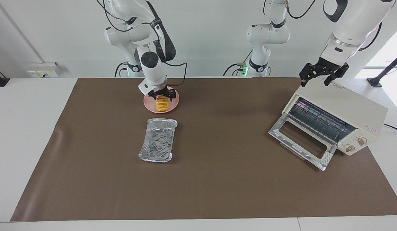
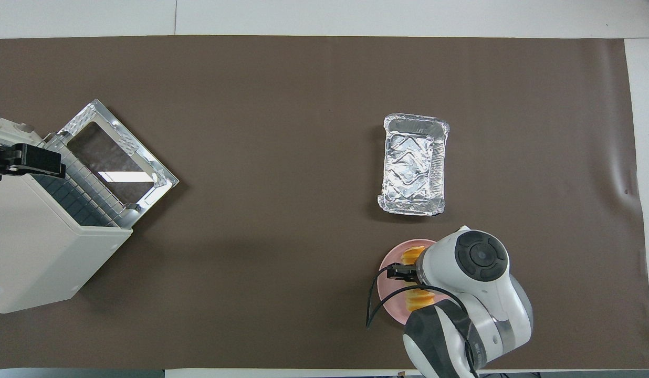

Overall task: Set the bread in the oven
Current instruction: 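Lift the bread and carry it over the foil tray with the right gripper, then lower the bread into the foil tray and open the right gripper, then withdraw the right gripper away from the foil tray, then reach the left gripper to the foil tray and grasp its rim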

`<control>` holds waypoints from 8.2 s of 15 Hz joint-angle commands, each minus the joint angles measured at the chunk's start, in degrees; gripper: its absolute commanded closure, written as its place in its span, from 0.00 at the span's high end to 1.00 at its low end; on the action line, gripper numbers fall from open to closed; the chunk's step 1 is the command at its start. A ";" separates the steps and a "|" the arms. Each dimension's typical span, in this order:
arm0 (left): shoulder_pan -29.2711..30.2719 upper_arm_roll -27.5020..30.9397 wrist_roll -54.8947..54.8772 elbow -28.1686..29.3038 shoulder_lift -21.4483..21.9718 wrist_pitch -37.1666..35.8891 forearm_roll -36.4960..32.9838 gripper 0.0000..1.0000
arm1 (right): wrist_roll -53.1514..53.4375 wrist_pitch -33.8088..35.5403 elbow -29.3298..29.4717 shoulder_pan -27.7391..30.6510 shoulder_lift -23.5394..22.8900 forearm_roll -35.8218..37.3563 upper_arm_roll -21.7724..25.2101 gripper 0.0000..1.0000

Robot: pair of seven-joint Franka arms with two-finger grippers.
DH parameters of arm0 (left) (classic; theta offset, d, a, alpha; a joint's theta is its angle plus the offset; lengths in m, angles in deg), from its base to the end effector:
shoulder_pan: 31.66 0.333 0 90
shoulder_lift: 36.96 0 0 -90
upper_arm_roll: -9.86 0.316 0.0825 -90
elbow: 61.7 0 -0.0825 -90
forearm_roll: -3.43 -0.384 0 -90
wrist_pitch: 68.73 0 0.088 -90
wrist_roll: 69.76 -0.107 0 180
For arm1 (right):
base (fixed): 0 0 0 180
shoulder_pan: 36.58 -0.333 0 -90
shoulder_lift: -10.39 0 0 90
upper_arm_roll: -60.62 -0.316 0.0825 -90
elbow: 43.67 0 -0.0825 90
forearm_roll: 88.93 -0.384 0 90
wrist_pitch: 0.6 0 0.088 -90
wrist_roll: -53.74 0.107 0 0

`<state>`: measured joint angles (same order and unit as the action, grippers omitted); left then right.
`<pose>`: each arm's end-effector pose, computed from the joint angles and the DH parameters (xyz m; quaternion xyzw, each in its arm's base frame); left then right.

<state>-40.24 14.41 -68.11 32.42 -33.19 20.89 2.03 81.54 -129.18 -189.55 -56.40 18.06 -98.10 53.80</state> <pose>0.5317 -0.0334 0.6257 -0.9997 0.0209 0.0060 0.0099 0.3792 0.1944 0.3054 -0.9930 0.0662 0.0974 0.0064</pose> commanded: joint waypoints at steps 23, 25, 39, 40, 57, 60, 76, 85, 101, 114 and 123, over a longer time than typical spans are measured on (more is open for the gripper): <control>0.32 -0.07 -0.60 0.54 0.36 -0.06 -0.53 1.00 | -6.97 11.43 49.02 8.23 -27.16 2.31 0.93 0.00; 0.32 -0.07 -0.60 0.54 0.36 -0.06 -0.53 1.00 | -6.88 6.78 46.50 8.13 -29.19 2.40 0.93 0.00; 0.32 -0.07 -0.60 0.54 0.36 -0.06 -0.53 1.00 | -13.03 7.62 45.77 10.32 -29.03 4.06 1.20 1.00; 0.32 -0.07 -0.60 0.54 0.36 -0.06 -0.53 1.00 | -13.38 8.07 45.60 11.38 -28.42 5.20 1.11 1.00; 0.32 -0.07 -0.60 0.54 0.36 -0.06 -0.53 1.00 | -14.09 1.75 34.35 15.61 -25.16 2.05 0.76 0.00; 0.32 -0.07 -0.60 0.54 0.36 -0.06 -0.62 1.00 | -13.92 2.27 37.93 15.08 -25.68 2.05 0.58 0.00; 0.32 -0.07 -0.60 0.54 0.36 -0.06 -0.53 1.00 | 1.54 -4.04 64.24 -6.00 -44.84 -1.47 -0.12 0.00; 0.32 -0.07 -0.60 0.54 0.36 -0.06 -0.53 1.00 | 1.30 9.04 64.50 -2.69 -36.25 9.87 1.11 1.00; -3.02 -0.59 2.11 0.62 0.80 -2.80 -0.27 1.00 | -23.57 31.53 55.36 20.00 -13.82 10.13 1.20 1.00; -24.10 -0.51 22.17 -13.45 -27.75 18.46 4.24 1.00 | -26.47 32.69 52.02 20.35 -11.53 12.95 1.20 1.00; -30.01 -0.24 29.11 -12.65 -37.25 25.16 2.19 1.00 | -26.66 32.95 52.02 21.32 -11.53 12.77 1.20 1.00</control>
<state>-68.83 13.07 -41.09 20.99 -69.82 45.36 5.19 56.18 -96.31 -136.01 -36.43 5.05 -86.03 55.75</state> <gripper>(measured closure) 0.000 0.000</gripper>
